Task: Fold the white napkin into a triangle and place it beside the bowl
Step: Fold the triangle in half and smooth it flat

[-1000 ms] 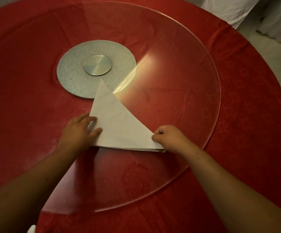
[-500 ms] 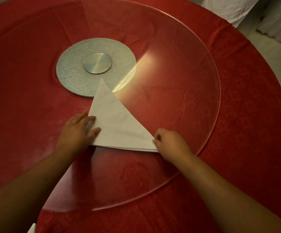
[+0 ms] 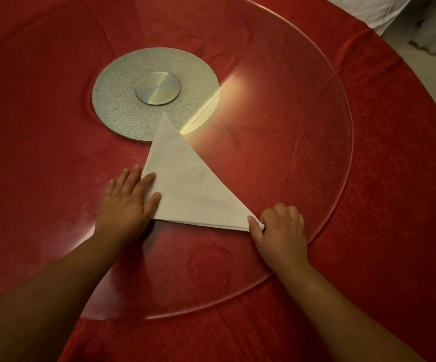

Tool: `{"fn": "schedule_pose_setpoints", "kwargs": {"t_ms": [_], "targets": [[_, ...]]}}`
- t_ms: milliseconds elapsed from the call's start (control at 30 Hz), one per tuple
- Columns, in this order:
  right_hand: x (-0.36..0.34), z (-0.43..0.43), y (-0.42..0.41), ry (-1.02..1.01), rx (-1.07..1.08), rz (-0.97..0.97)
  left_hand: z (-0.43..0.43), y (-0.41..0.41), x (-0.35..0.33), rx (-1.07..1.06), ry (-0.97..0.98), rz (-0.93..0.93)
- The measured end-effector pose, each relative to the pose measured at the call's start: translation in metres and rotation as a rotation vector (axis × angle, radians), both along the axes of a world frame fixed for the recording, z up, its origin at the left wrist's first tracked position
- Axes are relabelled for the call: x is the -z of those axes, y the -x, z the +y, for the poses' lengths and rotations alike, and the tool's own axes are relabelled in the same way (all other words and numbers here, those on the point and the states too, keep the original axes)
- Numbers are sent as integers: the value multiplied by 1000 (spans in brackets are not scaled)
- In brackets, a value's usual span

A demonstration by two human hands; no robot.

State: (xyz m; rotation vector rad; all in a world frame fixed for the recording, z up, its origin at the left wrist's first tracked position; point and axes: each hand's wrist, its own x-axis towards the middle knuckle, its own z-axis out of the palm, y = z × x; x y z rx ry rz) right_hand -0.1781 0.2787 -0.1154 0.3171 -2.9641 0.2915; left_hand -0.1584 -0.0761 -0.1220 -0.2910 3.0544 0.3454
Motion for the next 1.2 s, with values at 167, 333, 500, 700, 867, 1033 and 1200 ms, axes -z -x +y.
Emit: {"fn": "schedule_pose_setpoints", "kwargs": {"t_ms": [167,333,500,700,867,1033,1200], "targets": [[2,2,2,71,37,-44,5,-1,0,-11,-5,-3],[1,6,1,89,30,-72,2,-5,0,-125,-2,26],[-5,2,-1,80,75,-98,-1,-11,-4,-180,-11,11],[-21,-45,-26,284,-40,92,1,-11,-6,-168,30,-12],[-24,-162,-60,245,-442,-144,1,-11,-6,-169,26,-8],[0,-159,-54,-30,-425,-284,0,-12,-4,-155,39,5],[10,-92,-43,-77,-313,-267,1,-13,-2,-164,22,4]]}}
